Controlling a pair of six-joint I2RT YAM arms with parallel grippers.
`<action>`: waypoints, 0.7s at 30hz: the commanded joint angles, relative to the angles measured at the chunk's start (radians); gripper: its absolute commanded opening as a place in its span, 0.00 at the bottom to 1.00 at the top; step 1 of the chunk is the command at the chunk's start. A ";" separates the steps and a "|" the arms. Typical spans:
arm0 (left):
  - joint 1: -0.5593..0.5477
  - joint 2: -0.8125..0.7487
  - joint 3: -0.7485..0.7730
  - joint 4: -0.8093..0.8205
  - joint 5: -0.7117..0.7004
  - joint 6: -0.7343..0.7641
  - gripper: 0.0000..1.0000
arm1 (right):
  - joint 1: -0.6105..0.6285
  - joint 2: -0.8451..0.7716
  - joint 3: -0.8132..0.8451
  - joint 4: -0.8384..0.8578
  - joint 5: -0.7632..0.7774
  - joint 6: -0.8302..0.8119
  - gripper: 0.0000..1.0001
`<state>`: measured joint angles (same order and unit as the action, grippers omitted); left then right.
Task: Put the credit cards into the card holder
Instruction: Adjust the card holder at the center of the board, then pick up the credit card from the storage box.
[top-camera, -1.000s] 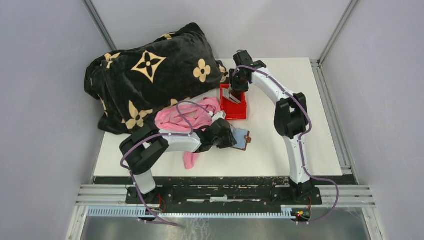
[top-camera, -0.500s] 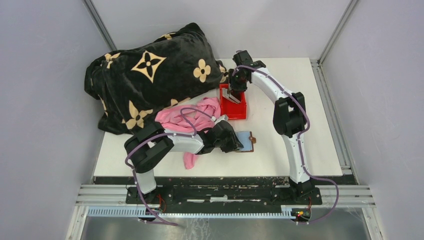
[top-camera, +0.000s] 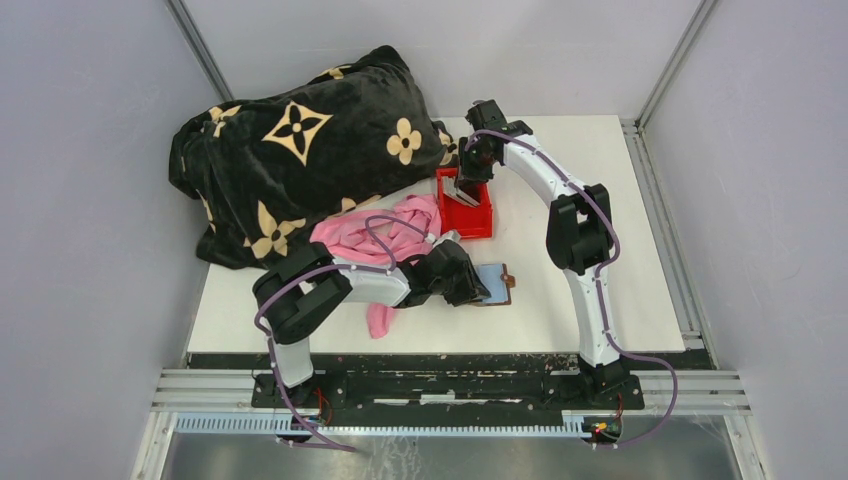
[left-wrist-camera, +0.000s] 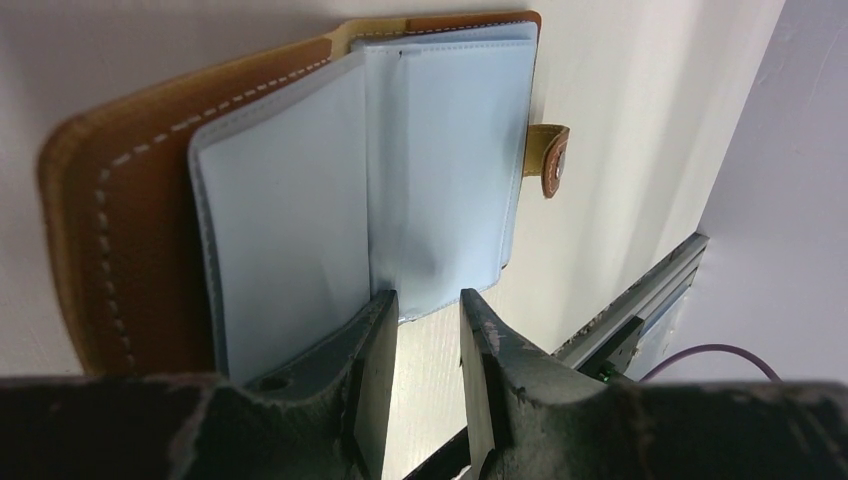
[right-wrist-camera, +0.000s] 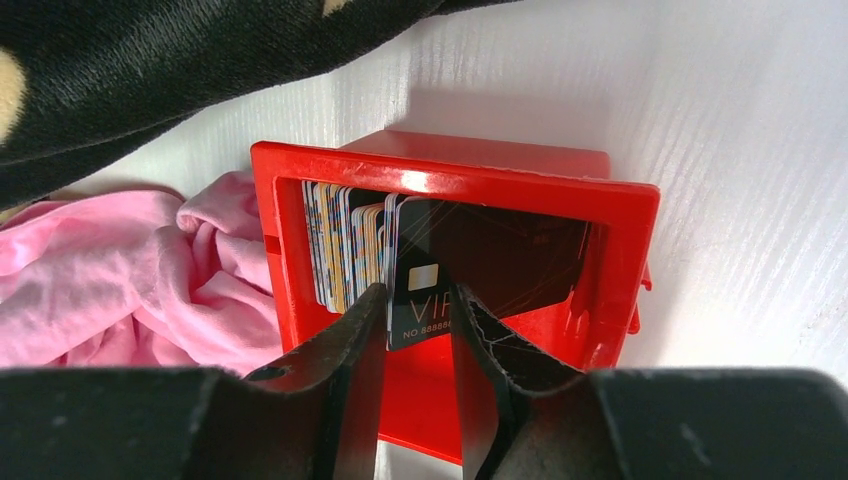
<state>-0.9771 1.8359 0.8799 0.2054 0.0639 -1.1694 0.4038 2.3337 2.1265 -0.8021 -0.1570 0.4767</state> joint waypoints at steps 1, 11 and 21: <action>-0.008 0.069 -0.020 -0.131 0.021 0.006 0.38 | 0.009 -0.008 0.063 0.014 -0.023 0.017 0.33; -0.004 0.075 -0.019 -0.120 0.028 0.009 0.39 | 0.011 -0.021 0.068 -0.006 -0.008 0.009 0.28; -0.004 0.058 -0.035 -0.110 0.021 0.003 0.39 | 0.013 -0.066 0.040 -0.017 0.026 -0.013 0.22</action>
<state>-0.9718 1.8454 0.8837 0.2180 0.0879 -1.1698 0.4103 2.3348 2.1567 -0.8242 -0.1467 0.4747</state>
